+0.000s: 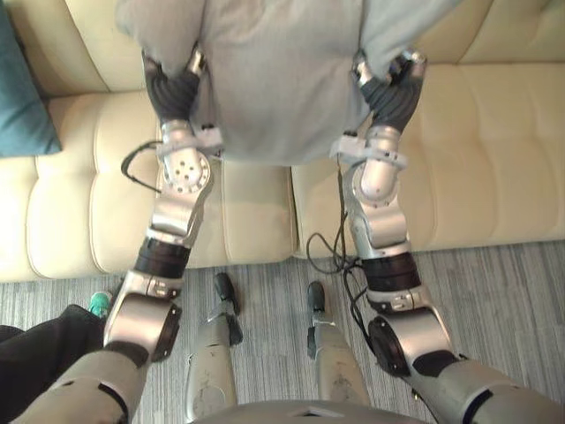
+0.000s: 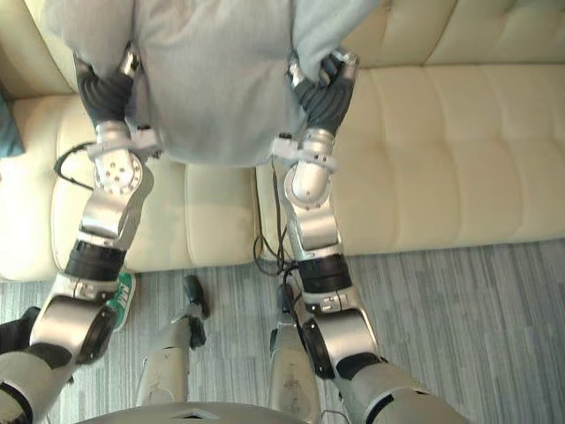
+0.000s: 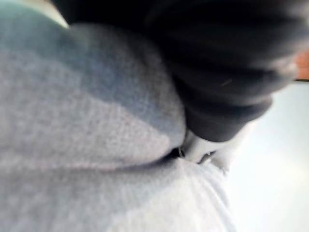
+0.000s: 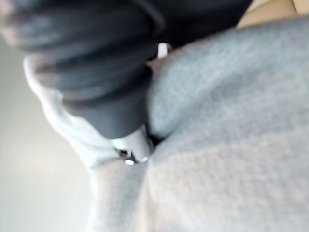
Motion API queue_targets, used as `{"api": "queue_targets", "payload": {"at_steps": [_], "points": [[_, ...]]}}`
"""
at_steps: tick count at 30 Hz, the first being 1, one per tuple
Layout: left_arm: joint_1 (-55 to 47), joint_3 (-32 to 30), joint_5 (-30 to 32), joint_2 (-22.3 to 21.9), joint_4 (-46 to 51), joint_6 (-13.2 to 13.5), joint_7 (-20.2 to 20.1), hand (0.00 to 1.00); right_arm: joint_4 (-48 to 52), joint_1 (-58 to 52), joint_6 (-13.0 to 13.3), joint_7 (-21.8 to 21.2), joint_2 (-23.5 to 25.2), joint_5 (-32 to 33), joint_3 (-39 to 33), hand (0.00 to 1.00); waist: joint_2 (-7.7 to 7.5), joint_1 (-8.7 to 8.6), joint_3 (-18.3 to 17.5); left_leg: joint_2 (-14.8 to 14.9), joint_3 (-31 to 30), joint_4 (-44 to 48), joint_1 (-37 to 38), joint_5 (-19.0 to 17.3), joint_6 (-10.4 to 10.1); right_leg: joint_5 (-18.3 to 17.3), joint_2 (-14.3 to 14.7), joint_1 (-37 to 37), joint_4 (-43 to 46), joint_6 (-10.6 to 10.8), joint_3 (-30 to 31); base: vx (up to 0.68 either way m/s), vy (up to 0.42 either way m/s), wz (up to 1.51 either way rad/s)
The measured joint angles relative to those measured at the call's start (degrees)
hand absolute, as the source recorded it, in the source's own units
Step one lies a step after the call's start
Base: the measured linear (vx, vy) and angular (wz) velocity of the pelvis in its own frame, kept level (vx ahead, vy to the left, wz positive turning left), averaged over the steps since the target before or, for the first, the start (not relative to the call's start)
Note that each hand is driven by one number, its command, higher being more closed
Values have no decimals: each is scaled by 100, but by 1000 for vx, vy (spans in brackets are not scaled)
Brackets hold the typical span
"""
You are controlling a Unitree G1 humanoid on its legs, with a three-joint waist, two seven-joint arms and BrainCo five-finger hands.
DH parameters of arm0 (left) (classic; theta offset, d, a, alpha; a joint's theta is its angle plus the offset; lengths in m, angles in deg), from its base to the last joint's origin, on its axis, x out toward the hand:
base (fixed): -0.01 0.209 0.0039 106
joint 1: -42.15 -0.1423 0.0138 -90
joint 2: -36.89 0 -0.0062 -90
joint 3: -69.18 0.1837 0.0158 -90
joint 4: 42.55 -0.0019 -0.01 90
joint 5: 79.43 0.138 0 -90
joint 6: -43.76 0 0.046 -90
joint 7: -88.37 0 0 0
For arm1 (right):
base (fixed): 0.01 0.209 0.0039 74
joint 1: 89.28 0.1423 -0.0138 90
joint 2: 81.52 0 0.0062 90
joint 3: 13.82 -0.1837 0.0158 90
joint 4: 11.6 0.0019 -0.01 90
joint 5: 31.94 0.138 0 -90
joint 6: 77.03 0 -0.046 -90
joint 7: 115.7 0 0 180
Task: Pick up cushions and gather them together orderly.
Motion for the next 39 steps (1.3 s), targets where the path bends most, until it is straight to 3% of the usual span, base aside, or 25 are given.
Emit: {"api": "queue_targets", "payload": {"at_steps": [7, 12, 13, 16, 20, 23, 25, 26, 30, 39], "points": [[1208, -269, -15, -64, -405, -12, 215, 100, -154, 1407, -7, 306, -167, -8, -343, 100, 167, 24, 394, -30, -127, -809, -787, 762, -62, -29, 90, -1271, 492, -58, -165, -50, -49, 8], [1312, -357, -124, -187, -431, -19, 230, 100, -270, 1694, -147, 300, -318, -167, -455, 100, 210, 122, 466, -70, -300, -914, -1373, 907, -205, -470, 46, -2163, 1351, -154, -308, 9, -48, 25], [1374, -399, -175, -196, -421, -4, 231, 0, -271, 1770, -160, 301, -338, -195, -460, 0, 217, 140, 541, -79, -325, -1005, -1447, 915, -252, -539, 24, -2327, 1508, -168, -336, 26, -53, 27], [1579, -543, -183, -193, -396, 143, 207, 0, -272, 2134, -191, 304, -440, -196, -562, 0, 217, 140, 738, -118, -283, -1228, -1559, 1008, -373, -670, -56, -2661, 1826, -199, -355, 32, -46, 20], [1791, -683, -306, -175, -420, 189, 139, 0, -340, 2374, -189, 261, -726, -164, -730, 0, 223, 25, 741, -263, -338, -1274, -1726, 1183, -248, -977, -222, -2978, 2268, -207, -384, 47, -62, 29], [1792, -684, -408, -128, -461, 172, 21, 0, -520, 2391, -166, 228, -854, 71, -828, 0, 223, 1, 741, -285, -428, -1274, -1730, 1216, -295, -1122, -274, -2982, 2405, -259, -489, 39, -98, 23], [1810, -686, -411, 8, -526, 153, -50, 0, -696, 2479, -106, 184, -925, 177, -894, 0, 223, -6, 741, -282, -447, -1272, -1759, 1321, -402, -1145, -284, -2982, 2415, -269, -533, 16, -102, 15], [1916, -686, -412, 162, -711, 128, -130, 0, -869, 2631, -99, 161, -994, 351, -902, 0, 223, -1, 741, -291, -453, -1271, -1800, 1480, -550, -1154, -315, -2982, 2391, -283, -568, -10, -117, 14], [2264, -840, -576, 566, -1193, 0, -365, 0, -1486, 3034, -62, 23, -1360, 986, -889, 0, 223, -15, 741, -281, -463, -1270, -1801, 1591, -419, -1164, -315, -2940, 2399, -304, -653, -28, -104, 7], [2125, -1277, -1526, 1520, -1819, -25, -872, 0, -2256, 3193, -179, -263, -2294, 2192, -891, 0, 222, -44, 748, -297, -620, -1269, -1448, 1593, -416, -1162, -366, -2430, 2327, -309, -831, -25, -91, 8]]}}
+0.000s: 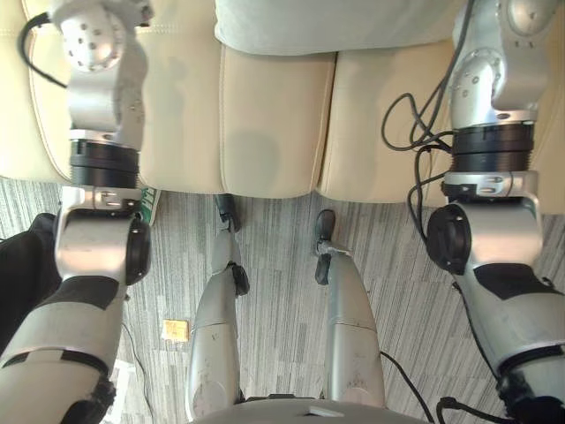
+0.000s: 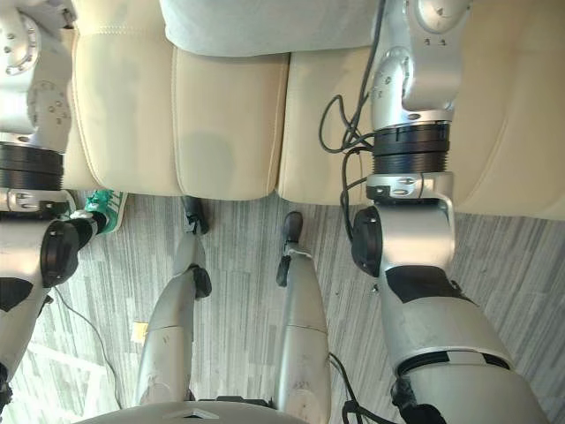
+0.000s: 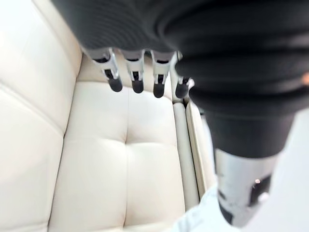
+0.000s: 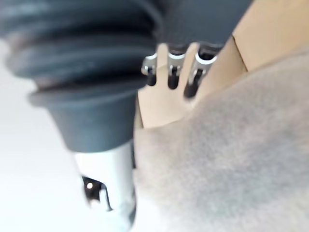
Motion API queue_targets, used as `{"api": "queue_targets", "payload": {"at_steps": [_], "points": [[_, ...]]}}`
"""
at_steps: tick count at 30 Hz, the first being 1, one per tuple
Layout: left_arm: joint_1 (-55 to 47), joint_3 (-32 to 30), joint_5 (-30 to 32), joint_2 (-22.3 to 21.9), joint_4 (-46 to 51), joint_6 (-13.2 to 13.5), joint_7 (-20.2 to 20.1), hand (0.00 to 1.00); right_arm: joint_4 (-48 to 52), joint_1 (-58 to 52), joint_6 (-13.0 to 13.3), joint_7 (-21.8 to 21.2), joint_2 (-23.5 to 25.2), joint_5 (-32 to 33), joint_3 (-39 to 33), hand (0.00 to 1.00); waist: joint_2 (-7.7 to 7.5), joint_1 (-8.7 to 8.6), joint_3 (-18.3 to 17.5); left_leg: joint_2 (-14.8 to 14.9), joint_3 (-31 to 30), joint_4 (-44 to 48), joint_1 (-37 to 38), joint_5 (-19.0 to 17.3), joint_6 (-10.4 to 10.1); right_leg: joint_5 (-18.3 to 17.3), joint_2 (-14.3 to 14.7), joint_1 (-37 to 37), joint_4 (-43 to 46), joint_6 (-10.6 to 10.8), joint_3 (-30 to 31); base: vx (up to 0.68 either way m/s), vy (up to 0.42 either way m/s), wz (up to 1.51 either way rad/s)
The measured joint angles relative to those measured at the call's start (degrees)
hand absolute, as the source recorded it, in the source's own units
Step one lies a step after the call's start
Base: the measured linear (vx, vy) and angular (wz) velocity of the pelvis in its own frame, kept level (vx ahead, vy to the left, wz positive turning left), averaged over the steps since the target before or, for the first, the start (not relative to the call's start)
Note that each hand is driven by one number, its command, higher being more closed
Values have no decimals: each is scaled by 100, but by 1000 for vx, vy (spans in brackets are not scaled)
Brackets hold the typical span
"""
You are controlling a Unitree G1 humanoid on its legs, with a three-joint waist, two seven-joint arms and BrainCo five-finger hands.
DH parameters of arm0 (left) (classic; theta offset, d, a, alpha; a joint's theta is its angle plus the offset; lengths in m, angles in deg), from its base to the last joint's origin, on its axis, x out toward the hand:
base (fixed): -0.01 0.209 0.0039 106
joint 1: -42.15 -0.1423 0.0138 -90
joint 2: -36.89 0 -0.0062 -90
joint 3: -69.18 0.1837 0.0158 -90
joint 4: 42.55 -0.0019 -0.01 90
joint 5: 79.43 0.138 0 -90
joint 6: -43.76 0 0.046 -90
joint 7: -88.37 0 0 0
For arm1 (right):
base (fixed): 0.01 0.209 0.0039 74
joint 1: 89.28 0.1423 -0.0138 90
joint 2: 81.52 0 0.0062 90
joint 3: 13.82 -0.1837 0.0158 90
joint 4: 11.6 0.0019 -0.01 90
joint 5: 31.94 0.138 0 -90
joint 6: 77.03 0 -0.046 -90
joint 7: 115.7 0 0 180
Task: Pick up cushions and gather them together orderly.
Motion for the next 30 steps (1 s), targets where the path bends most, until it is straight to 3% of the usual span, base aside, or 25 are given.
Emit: {"api": "queue_targets", "payload": {"at_steps": [2, 3, 4, 5, 8, 11, 13, 16, 21, 24, 26, 30], "points": [[-451, -265, -198, 244, -3, 17, -195, 0, 41, -214, -1, -76, -326, 148, -21, 0, -1, -13, 1, -39, -46, -3, 236, -6, -7, -2, -41, 284, -64, 3, -27, -12, -81, 6], [-891, -496, -372, 356, 33, 28, -334, 0, 161, -572, -2, -135, -593, 277, -50, 0, -2, -8, 0, -38, -77, -3, 455, -303, -247, -16, -56, 496, -104, 25, -45, 1, -69, -2], [-1086, -607, -426, 395, 60, 35, -367, 0, 267, -754, -2, -162, -676, 339, -80, 0, -2, 3, 0, -33, -93, -8, 558, -531, -225, -31, -49, 573, -103, 46, -41, 13, -72, -5], [-1489, -887, -552, 449, 105, 66, -455, 0, 588, -1210, 9, -243, -826, 412, -259, 0, -3, -18, 0, -78, -89, -7, 686, -657, -3, -45, -69, 715, -108, 70, -19, 22, -38, -3], [-2789, -1519, -896, 472, 457, 90, -594, 0, 1356, -2667, 73, -379, -1104, 531, -950, 0, -6, -56, -1, -175, -85, -6, 1044, -647, 98, -73, -144, 1112, -178, 115, 8, 56, -45, 9], [-4209, -1960, -900, 242, 1099, 172, -716, 0, 1862, -4313, 91, -529, -986, 546, -1480, 0, -12, -64, -7, -214, -128, -5, 1538, -689, 197, -92, -166, 1723, -347, 139, -83, 79, -66, 8], [-5095, -2178, -903, -216, 1518, 292, -828, 0, 2332, -5391, 135, -774, -507, 576, -1641, 0, -21, -72, -12, -204, -152, -5, 1958, -769, 260, -95, -144, 2311, -603, 144, -196, 82, -81, 4], [-6594, -2113, -883, -1301, 2062, 374, -1081, 0, 3079, -7138, 328, -1431, 854, 773, -1571, 0, -104, -75, -225, -191, -135, -2, 2562, -989, 250, -118, -102, 3090, -1025, 183, -282, 71, -79, -7], [-8077, -1959, -502, -2548, 1370, 273, -1518, 0, 2801, -9162, 266, -2238, 2585, 720, -872, 0, -293, -137, -790, -140, -30, 49, 3225, -1308, 215, -71, -12, 3954, -1607, 182, -279, 43, -37, -12], [-8341, -1732, -175, -2666, 688, 142, -1691, 0, 2143, -9489, 140, -2423, 2848, 351, -602, 0, -384, -122, -923, -108, 84, 50, 3573, -1379, 171, 9, 40, 4309, -1823, 200, -172, 36, -19, -27], [-8412, -1530, 417, -2902, -337, 0, -1909, 0, 1315, -9582, -50, -2502, 2992, -334, -468, 0, -412, -123, -1225, -73, 241, 53, 3854, -1452, 172, 142, 77, 4607, -2074, 213, -67, 9, 3, -31], [-8426, -1522, 975, -3117, -1300, -114, -1944, 0, 370, -9494, -67, -2527, 3030, -316, -470, 0, -458, -47, -1425, 6, 545, -7, 4286, -1511, 137, 291, 182, 4932, -2341, 176, 205, -2, 4, -41]]}}
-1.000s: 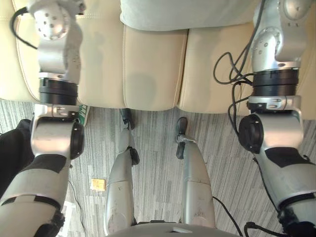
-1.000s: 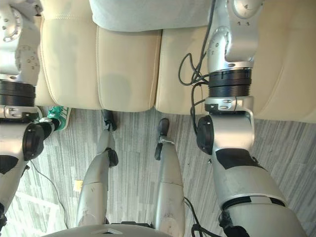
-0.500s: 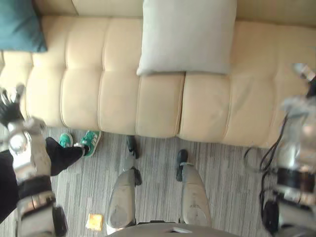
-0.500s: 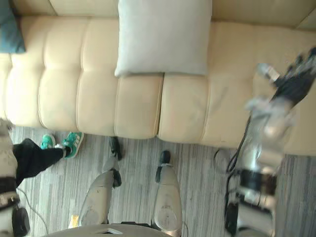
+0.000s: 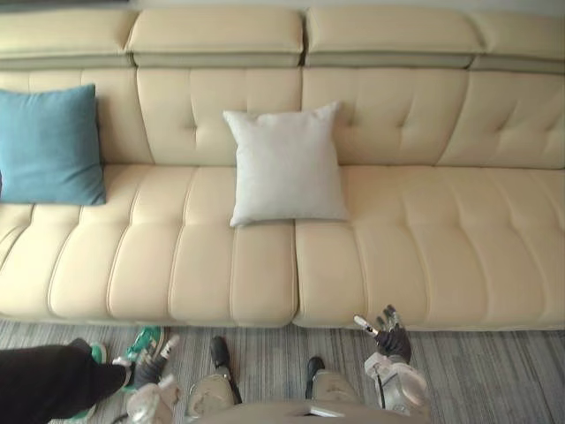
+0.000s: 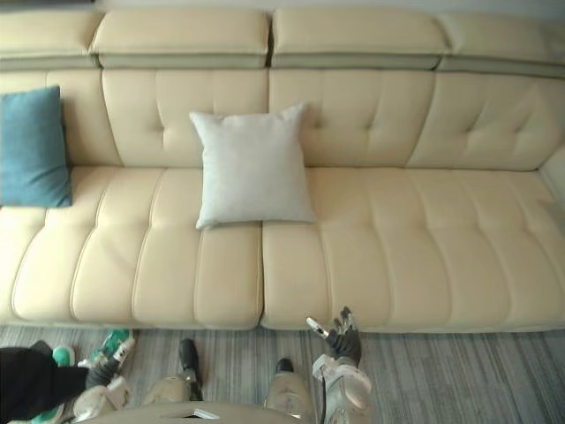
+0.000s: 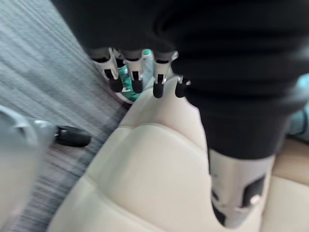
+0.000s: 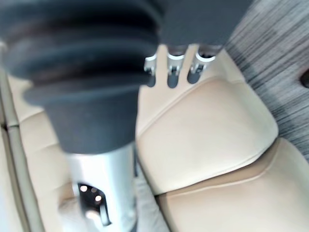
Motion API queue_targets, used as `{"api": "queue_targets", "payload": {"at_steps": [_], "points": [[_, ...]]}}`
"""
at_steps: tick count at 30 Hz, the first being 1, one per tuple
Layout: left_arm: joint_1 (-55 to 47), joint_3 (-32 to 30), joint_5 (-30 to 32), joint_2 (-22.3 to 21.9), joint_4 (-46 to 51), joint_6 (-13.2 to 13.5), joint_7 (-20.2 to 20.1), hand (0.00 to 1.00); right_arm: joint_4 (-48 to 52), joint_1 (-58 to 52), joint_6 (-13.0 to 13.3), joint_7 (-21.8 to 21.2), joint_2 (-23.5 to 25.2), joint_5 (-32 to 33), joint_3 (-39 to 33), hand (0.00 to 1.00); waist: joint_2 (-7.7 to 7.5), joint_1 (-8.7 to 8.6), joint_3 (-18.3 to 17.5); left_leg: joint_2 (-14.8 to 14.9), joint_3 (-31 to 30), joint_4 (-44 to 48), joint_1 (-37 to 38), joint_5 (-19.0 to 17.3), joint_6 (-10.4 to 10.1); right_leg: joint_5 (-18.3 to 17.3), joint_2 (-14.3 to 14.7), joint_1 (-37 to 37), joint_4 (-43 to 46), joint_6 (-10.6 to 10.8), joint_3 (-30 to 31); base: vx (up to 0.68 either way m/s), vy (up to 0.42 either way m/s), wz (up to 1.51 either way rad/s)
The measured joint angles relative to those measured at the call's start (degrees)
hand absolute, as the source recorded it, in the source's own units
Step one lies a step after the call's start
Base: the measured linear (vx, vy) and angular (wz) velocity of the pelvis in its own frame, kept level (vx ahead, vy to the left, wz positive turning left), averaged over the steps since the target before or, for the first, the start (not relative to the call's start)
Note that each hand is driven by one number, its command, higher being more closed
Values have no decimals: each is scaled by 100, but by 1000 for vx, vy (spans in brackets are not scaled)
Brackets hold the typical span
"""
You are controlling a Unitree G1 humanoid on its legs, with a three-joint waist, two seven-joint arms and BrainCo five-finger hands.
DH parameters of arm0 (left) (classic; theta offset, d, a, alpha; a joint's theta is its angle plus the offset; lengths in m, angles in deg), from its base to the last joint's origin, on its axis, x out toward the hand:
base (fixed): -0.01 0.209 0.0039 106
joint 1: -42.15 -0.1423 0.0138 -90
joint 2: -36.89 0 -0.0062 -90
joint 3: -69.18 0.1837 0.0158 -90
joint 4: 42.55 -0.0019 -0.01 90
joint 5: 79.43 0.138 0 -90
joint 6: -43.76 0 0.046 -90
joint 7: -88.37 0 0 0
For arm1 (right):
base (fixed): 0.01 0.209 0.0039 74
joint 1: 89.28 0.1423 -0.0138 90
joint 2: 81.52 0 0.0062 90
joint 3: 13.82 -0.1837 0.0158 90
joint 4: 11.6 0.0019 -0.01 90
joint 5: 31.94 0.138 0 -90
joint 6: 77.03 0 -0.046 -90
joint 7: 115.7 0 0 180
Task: Pick up cushions and gather them together orderly.
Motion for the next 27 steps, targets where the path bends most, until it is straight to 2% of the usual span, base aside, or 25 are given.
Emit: {"api": "queue_targets", "payload": {"at_steps": [5, 12, 13, 14, 15, 16, 17, 18, 19, 20, 22, 23, 24, 25, 26, 27], "points": [[201, -10, 431, 12, -508, -25, 2, 0, -1307, 312, -131, -13, -1, -261, -309, 0, 5, 51, -157, 64, 219, -2, 411, -31, -39, 92, 75, 285, -118, -83, 234, -36, -3, -29], [448, 2, 712, 143, -938, -54, 7, 0, -1790, 435, -269, 70, 17, -746, -488, 0, -72, 96, -195, 32, 474, -1, 595, -89, -9, 178, 76, 328, -199, -247, 454, -50, 16, -22], [460, 4, 725, 152, -936, -54, 8, 0, -1800, 434, -269, 71, 25, -746, -486, 0, -92, 97, -191, 11, 461, 0, 593, -93, -3, 169, 62, 324, -200, -332, 430, -59, 21, 4], [519, 1, 756, 158, -927, -85, 14, 0, -1845, 438, -268, 72, 24, -746, -493, 0, -96, 101, -218, -15, 295, 6, 562, -93, -3, 180, 55, 339, -305, -673, 337, -36, 22, -10], [526, 26, 842, 104, -934, -102, 23, 0, -1897, 470, -268, 75, -15, -746, -537, 0, 143, 195, -344, 143, -36, 108, 303, -172, 106, 26, 76, 386, -373, -1095, -69, -32, 21, -26], [515, 42, 840, 45, -913, -103, 32, 0, -1923, 576, -264, 82, -42, -751, -548, 0, 235, 277, -306, 234, 3, 183, 220, -153, 203, -105, 17, 71, 403, -904, -67, -37, -7, -6], [553, 81, 838, 84, -909, -109, 63, 0, -1930, 591, -260, 83, 16, -750, -538, 0, 98, 181, -324, 257, -93, 411, 33, -175, 296, -409, -172, -301, 2181, -543, -56, -55, -38, 34], [546, 137, 836, 151, -906, -112, 99, 0, -1969, 600, -271, 84, 64, -750, -529, 0, 65, 170, -332, 235, -223, 544, -57, -181, 311, -585, -271, -241, 3010, -269, -20, -64, -54, 61], [523, 152, 831, 192, -906, -112, 108, 0, -2053, 601, -274, 82, 65, -748, -495, 0, -27, 178, -390, 217, -276, 606, -106, -169, 319, -646, -313, -135, 3315, -123, 10, -75, -90, 57], [459, 156, 822, 287, -871, -110, 135, 0, -2238, 594, -275, 85, 67, -748, -433, 0, -208, 227, -500, 179, -360, 719, -217, -82, 264, -699, -357, 201, 3518, 142, 109, -92, -97, 32], [451, 139, 808, 366, -830, -108, 161, 0, -2293, 740, -270, 85, 75, -749, -425, 0, -353, 358, -600, 186, -366, 865, -474, 49, 214, -546, -339, 457, 3320, 268, 281, -220, -208, 0], [464, 122, 690, 365, -803, -101, 174, 0, -2313, 942, -264, 95, 50, -749, -420, 0, -352, 446, -603, 216, -326, 1053, -751, 150, 139, -587, -240, 619, 2637, 314, 269, -246, -221, -27], [466, 124, 647, 345, -813, -99, 186, 0, -2316, 998, -266, 98, 33, -749, -417, 0, -290, 466, -626, 298, -335, 1060, -819, 217, 152, -724, -145, 697, 2381, 287, 254, -307, -223, -40], [447, 154, 516, 198, -827, -101, 252, 0, -2302, 1056, -257, 120, -86, -750, -392, 0, -25, 522, -586, 441, -399, 1063, -955, 253, 156, -923, -15, 882, 1734, 163, 52, -372, -173, -33], [438, 205, 477, 109, -829, -99, 273, 0, -2256, 1123, -256, 207, -171, -750, -362, 0, 181, 558, -519, 475, -532, 1060, -1016, 248, 131, -1048, 58, 1022, 1369, 154, -74, -463, -199, -32], [415, 249, 456, 56, -866, -88, 279, 0, -2248, 1122, -257, 254, -235, -750, -306, 0, 306, 548, -482, 501, -601, 1037, -1073, 283, 80, -1155, 81, 1088, 1179, 171, -170, -483, -162, -9]]}}
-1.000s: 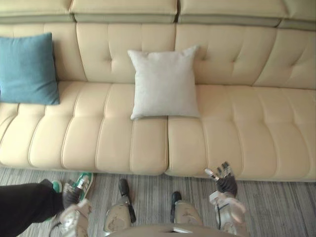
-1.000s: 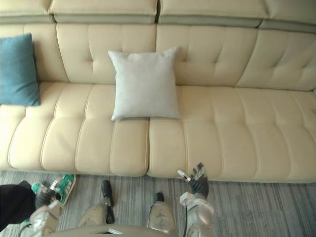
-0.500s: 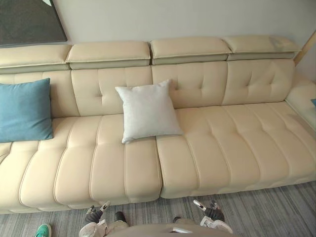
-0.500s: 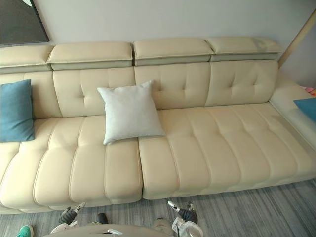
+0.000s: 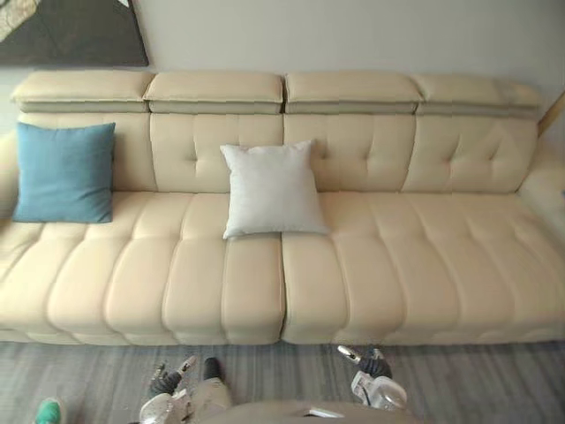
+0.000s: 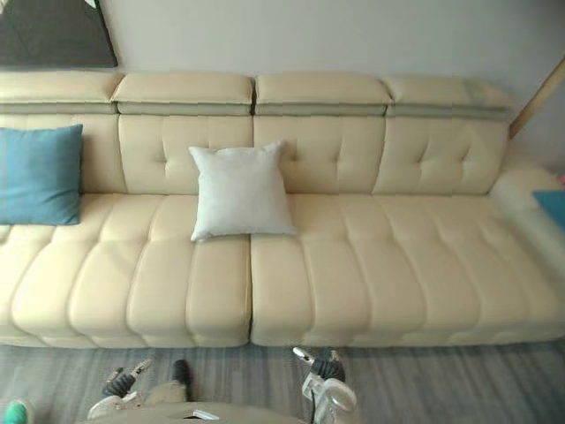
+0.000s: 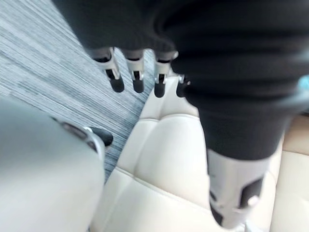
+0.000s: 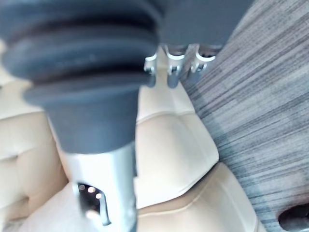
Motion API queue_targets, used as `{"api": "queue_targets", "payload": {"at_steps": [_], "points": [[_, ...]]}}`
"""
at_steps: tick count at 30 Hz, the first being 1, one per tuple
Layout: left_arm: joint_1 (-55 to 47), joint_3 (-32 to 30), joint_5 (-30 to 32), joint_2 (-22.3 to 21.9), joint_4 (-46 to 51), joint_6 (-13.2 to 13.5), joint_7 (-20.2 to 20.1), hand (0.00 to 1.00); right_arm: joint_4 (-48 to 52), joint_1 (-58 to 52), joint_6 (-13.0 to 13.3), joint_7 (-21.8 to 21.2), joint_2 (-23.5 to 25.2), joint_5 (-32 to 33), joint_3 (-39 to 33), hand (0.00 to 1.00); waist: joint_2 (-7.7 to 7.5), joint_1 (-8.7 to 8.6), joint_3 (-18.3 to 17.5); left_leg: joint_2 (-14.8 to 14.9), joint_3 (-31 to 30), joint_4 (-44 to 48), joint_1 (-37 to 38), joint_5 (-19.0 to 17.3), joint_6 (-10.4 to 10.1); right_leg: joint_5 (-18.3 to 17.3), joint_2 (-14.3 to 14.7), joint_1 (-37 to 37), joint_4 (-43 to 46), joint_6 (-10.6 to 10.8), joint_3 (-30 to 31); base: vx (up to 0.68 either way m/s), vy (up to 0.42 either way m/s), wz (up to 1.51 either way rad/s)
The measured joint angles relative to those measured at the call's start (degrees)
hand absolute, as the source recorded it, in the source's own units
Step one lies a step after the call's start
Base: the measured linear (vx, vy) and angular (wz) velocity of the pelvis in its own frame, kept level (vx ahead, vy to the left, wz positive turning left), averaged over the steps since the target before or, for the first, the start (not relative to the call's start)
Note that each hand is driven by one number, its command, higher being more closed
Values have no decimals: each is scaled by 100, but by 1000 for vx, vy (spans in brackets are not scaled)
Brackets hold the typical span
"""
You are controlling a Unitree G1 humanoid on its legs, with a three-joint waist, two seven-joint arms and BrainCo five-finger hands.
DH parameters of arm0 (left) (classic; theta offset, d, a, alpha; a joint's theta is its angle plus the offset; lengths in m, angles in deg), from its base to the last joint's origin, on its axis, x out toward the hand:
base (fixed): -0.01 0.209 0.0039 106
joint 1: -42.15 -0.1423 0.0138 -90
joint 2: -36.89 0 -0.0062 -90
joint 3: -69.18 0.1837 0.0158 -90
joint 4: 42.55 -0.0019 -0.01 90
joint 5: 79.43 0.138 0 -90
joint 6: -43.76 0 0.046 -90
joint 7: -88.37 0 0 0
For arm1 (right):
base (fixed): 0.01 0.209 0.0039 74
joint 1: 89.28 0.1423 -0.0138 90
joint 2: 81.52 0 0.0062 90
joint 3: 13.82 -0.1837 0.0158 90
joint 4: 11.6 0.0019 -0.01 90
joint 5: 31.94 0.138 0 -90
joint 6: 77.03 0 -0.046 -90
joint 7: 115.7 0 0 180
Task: Pick up cushions and gather them together orderly.
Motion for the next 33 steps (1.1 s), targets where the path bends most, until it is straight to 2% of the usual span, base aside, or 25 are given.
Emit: {"api": "queue_targets", "payload": {"at_steps": [1, 2, 3, 4, 5, 6, 7, 8, 9, 11, 12, 13, 14, 15, 17, 20, 23, 27, 30, 31, 32, 33], "points": [[-6, 93, -56, -11, -25, 0, 1, 0, 0, -47, -1, 52, -48, -18, 85, 0, 134, -58, 49, 2, -85, -99, -100, 28, -57, -193, 37, 35, -228, 26, -135, -421, -109, 26], [-6, 136, -67, -30, -48, -1, 0, 0, -1, -110, -3, 61, -71, -102, 91, 0, 256, -160, 144, 28, -192, -220, -121, -41, -145, -206, 134, 44, -253, 16, -285, -403, -93, 45], [-9, 134, -67, -50, -43, 0, 0, 0, -1, -148, -8, 66, -64, -136, 91, 0, 261, -195, 181, 28, -214, -271, -119, -168, -307, -195, 148, 43, -230, -4, -349, -358, -27, 63], [8, 114, -65, 19, 10, 2, 0, 0, -5, -204, -10, 86, 7, -219, 91, 0, 151, -236, 258, 36, -50, -283, -116, -501, -562, -116, -5, 21, -236, -92, -529, -315, 55, 39], [56, 87, -65, 63, 53, 4, -6, 0, -39, -193, -9, 93, 16, -224, 89, 0, 39, -217, 258, -53, 82, 70, -151, -478, -344, -23, -162, -80, -220, -84, -580, -243, 65, 27], [72, 81, -63, 89, 49, 4, -2, 0, -62, -187, -7, 95, -1, -224, 82, 0, -28, -222, 258, -121, 81, 439, -166, -502, -247, 29, -247, -112, -222, -66, -579, -218, 72, -1], [80, 83, -52, 138, 38, 3, 1, 0, -104, -188, -4, 101, -35, -224, 63, 0, -123, -231, 260, -269, 33, 1327, -156, -665, -82, 132, -395, -150, -274, -16, -541, -253, 116, -5], [115, 79, -1, 172, -32, -9, 3, 0, -121, -201, -4, 150, -40, -223, 19, 0, -169, -298, 275, -368, -214, 2322, -87, -1707, 58, 276, -479, -177, -449, -2, -438, -303, 170, -14], [137, 70, -2, 173, -47, -14, 3, 0, -130, -206, -6, 172, -25, -223, 3, 0, -168, -308, 274, -346, -263, 2548, -44, -1972, 18, 329, -479, -214, -490, 23, -372, -250, 203, -41], [143, -103, 23, 126, -104, -23, 24, 0, -169, -212, -9, 203, 32, -224, -13, 0, -151, -278, 294, -247, -505, 3085, 280, -2923, -110, 499, -419, -428, -529, 106, 76, -163, 296, -89], [143, -171, 34, 53, -149, -29, 29, 0, -226, -202, -12, 204, 50, -224, -19, 0, -94, -256, 318, -231, -607, 2954, 453, -3326, -209, 559, -311, -502, -530, 138, 332, -192, 371, -126], [157, -236, 40, 151, -175, -32, 10, 0, -371, -145, -42, 204, 120, -229, -135, 0, -179, -234, 332, -303, -293, 2775, 593, -3346, -196, 628, -330, -574, -587, 72, 663, -158, 268, -112], [158, -228, 87, 237, -216, -57, 11, 0, -387, -181, -108, 201, 195, -229, -144, 0, -325, -265, 262, -370, -125, 2445, 709, -3245, -146, 690, -346, -601, -640, 55, 711, -125, 186, -97], [184, -209, 119, 269, -246, -82, -1, 0, -408, -222, -132, 200, 263, -234, -182, 0, -406, -294, 257, -476, 22, 1915, 929, -3053, -125, 818, -288, -668, -735, -44, 695, -89, 173, -67], [208, -134, 210, 253, -343, -117, -25, 0, -638, -198, -125, 191, 262, -302, -430, 0, -374, -365, 234, -763, 191, 933, 1239, -2764, -84, 1140, -56, -719, -1173, -251, 805, -87, 260, -73], [268, -140, 272, 306, -519, -140, -47, 0, -863, -176, -136, 161, 210, -343, -626, 0, -368, -444, 221, -971, 496, 477, 1407, -2260, 68, 1611, 85, -579, -1623, -287, 980, -23, 106, -51], [311, -99, 692, 309, -771, -163, -156, 0, -1008, -68, -128, 144, 89, -392, -689, 0, -183, -518, 111, -1011, 969, 170, 1675, -2205, 95, 1808, 169, -559, -1956, -284, 1377, 20, 37, -76], [423, 90, 1019, 351, -859, -175, -255, 0, -1044, -16, -135, 41, 40, -400, -686, 0, -191, -503, 55, -996, 1425, -2, 1723, -2167, 55, 1902, 320, -866, -2049, -264, 1851, 66, -14, -82], [542, 226, 1105, 389, -869, -207, -280, 0, -1063, 190, -140, 33, 10, -439, -657, 0, -164, -478, 125, -757, 1711, 190, 1616, -2208, 157, 2306, 624, -1271, -2029, -356, 2047, 25, -96, -139], [576, 318, 1109, 390, -866, -207, -279, 0, -1065, 282, -137, 33, -9, -439, -594, 0, -176, -447, 136, -662, 1835, 196, 1588, -2252, 171, 2521, 769, -1427, -2057, -460, 1936, -2, -115, -146], [620, 380, 1115, 397, -855, -214, -280, 0, -1049, 357, -134, 34, -7, -439, -576, 0, -193, -454, 173, -552, 2069, 218, 1561, -2255, 178, 2640, 794, -1533, -2130, -652, 1559, -19, -148, -154], [687, 496, 1118, 397, -845, -220, -280, 0, -1032, 374, -136, 35, -16, -440, -611, 0, -189, -520, 286, -499, 2353, 276, 1591, -2265, 170, 2225, 657, -1567, -2086, -1086, 677, -38, -132, -109]]}}
